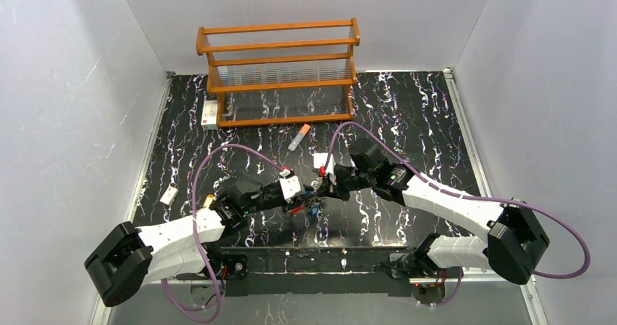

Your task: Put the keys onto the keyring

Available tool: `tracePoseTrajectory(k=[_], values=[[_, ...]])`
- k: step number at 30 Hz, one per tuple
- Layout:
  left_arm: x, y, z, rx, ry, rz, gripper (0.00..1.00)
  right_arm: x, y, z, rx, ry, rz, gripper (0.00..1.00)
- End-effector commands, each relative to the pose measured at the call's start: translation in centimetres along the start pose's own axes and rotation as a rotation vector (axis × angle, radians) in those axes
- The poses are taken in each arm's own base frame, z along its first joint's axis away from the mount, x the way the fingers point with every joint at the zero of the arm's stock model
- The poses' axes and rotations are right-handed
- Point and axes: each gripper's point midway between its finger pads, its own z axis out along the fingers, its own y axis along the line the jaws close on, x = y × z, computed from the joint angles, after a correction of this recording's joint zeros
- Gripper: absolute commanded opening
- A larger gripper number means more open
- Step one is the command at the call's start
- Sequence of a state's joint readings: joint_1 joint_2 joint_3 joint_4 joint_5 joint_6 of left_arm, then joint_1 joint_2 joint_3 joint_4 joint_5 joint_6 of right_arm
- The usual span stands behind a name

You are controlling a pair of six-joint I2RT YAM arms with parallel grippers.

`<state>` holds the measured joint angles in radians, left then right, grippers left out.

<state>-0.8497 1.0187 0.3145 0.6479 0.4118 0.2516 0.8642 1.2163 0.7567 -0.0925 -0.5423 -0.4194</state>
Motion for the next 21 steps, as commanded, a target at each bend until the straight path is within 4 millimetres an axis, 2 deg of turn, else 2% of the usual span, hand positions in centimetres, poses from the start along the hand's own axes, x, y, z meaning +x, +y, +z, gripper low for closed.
tracePoseTrajectory(k=[1,7,11,15,16,19,21], values=[[-2.2,0.2,0.8,0.033,-0.057,0.034,0.19,-2.9,-0.5,-0.1,-0.004,-0.087,-0.065,0.01],[-1.7,-0.1,1.2,0.058,-0.041,0.027,0.13,-3.0,-0.3,-0.1,-0.018,-0.089,-0.062,0.01],[-1.7,-0.3,1.5,0.077,-0.039,0.039,0.00,-3.0,-0.3,-0.1,-0.017,-0.089,-0.066,0.01],[-1.5,0.1,1.4,0.052,-0.031,0.029,0.00,-3.2,-0.7,-0.2,0.004,-0.092,-0.069,0.01],[-1.5,0.3,1.3,0.037,-0.030,0.026,0.00,-3.4,-1.0,-0.3,0.025,-0.097,-0.061,0.04],[-1.7,0.9,0.8,-0.015,-0.035,0.018,0.00,-4.0,-2.5,-0.9,0.129,-0.124,-0.044,0.42],[-1.8,1.3,0.3,-0.050,-0.041,0.014,0.00,-4.0,-3.5,-1.5,0.212,-0.145,-0.046,0.60]])
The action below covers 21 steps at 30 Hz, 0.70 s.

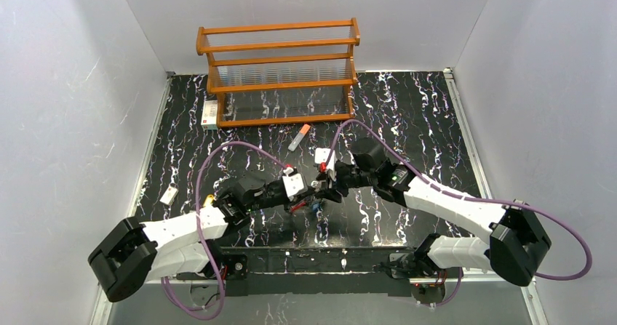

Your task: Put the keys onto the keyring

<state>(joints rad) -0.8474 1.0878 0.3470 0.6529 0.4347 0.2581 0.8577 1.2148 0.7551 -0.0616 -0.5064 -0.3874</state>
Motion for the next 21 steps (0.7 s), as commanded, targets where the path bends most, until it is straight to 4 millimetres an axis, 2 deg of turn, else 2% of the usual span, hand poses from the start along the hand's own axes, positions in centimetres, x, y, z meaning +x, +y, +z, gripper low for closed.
tracePoseTrajectory(k=[1,3,5,11,16,21], values=[[-2.3,1.4,-1.0,-0.087,-0.069,0.024,0.00,-4.0,-2.8,-1.6,0.194,-0.160,-0.066,0.66],[-2.7,1.4,-1.5,-0.101,-0.083,0.033,0.00,-4.2,-3.2,-2.2,0.246,-0.202,-0.062,0.75],[-2.9,1.3,-2.0,-0.106,-0.097,0.055,0.00,-4.2,-3.1,-2.7,0.268,-0.236,-0.064,0.81],[-2.9,0.6,-3.5,-0.102,-0.135,0.180,0.00,-4.7,-2.3,-3.4,0.262,-0.289,-0.111,0.83],[-3.5,0.7,-4.6,-0.130,-0.168,0.276,0.00,-4.9,-0.6,-3.3,0.179,-0.317,-0.168,0.79],[-4.1,0.9,-4.6,-0.147,-0.177,0.227,0.00,-5.6,1.3,-2.6,0.054,-0.353,-0.190,0.64]])
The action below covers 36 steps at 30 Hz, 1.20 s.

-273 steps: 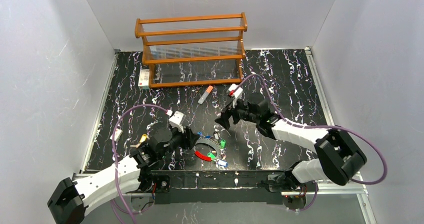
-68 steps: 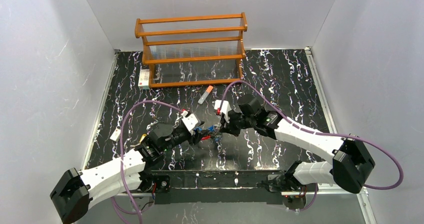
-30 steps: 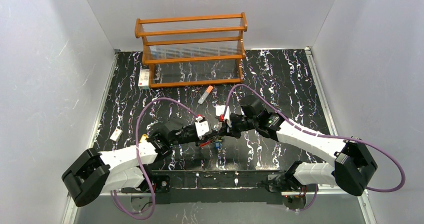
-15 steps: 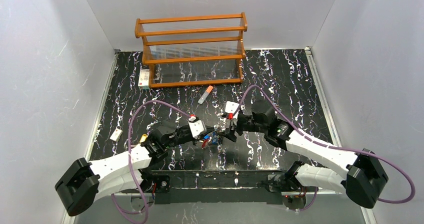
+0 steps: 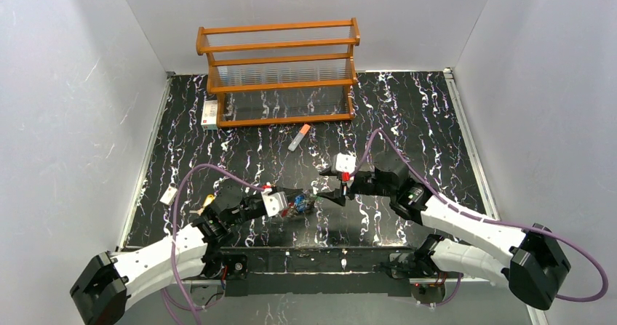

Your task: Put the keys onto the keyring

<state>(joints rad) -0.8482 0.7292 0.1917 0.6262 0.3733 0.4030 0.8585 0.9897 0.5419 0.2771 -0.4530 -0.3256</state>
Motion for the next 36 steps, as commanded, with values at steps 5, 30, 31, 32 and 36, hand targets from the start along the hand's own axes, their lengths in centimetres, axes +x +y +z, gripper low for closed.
tracePoseTrajectory(k=[5,30,31,32,36], values=[[-1.4,1.3,0.8,-0.053,-0.012,-0.101,0.00,-2.3,1.9,1.4,-0.154,-0.122,-0.013,0.53],[-1.2,0.8,1.1,-0.029,-0.003,-0.142,0.00,-1.3,-0.1,3.3,-0.094,-0.089,0.004,0.01],[-1.2,0.8,1.1,-0.027,-0.002,-0.144,0.00,-1.2,0.0,3.2,-0.097,-0.083,-0.003,0.01],[-1.2,0.8,1.1,-0.026,0.001,-0.142,0.00,-1.1,0.1,3.2,-0.106,-0.075,-0.010,0.01],[-0.9,0.9,1.1,-0.027,0.028,-0.144,0.23,-0.5,0.5,3.3,-0.164,-0.015,-0.042,0.01]])
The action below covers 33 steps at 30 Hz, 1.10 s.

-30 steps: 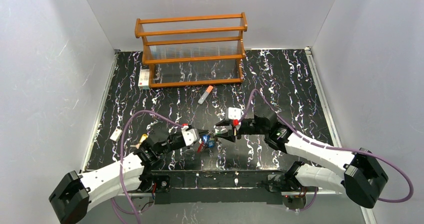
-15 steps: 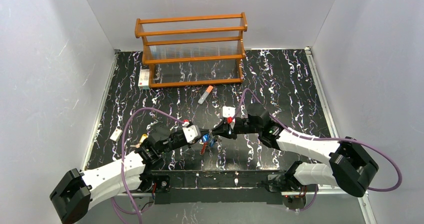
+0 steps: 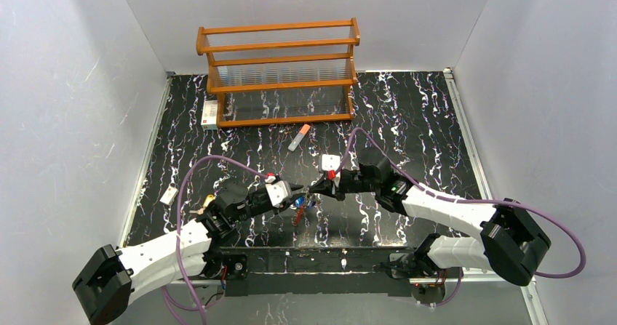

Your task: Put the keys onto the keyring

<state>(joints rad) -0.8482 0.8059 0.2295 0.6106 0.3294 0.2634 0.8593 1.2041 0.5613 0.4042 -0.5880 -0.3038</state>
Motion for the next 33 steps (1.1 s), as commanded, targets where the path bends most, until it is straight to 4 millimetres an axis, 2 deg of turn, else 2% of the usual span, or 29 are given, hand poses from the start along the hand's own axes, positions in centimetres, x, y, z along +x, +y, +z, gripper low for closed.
tracePoseTrajectory(k=[1,6,16,29,33], values=[[-2.0,0.5,0.3,-0.001,-0.027,0.016,0.27,-2.5,-0.6,-0.1,-0.037,0.007,-0.097,0.01],[-1.9,0.7,0.5,0.003,-0.001,0.021,0.30,-2.5,0.1,-0.2,-0.086,0.021,-0.118,0.01],[-1.8,0.1,0.8,0.043,0.009,0.015,0.18,-2.7,0.9,-0.2,-0.138,0.013,-0.130,0.01],[-1.1,-0.1,1.3,0.062,0.038,-0.003,0.22,-3.1,1.1,-0.1,-0.155,0.003,-0.126,0.01],[-1.2,0.0,1.5,0.059,0.041,-0.004,0.09,-2.9,1.1,-0.1,-0.155,0.009,-0.122,0.01]])
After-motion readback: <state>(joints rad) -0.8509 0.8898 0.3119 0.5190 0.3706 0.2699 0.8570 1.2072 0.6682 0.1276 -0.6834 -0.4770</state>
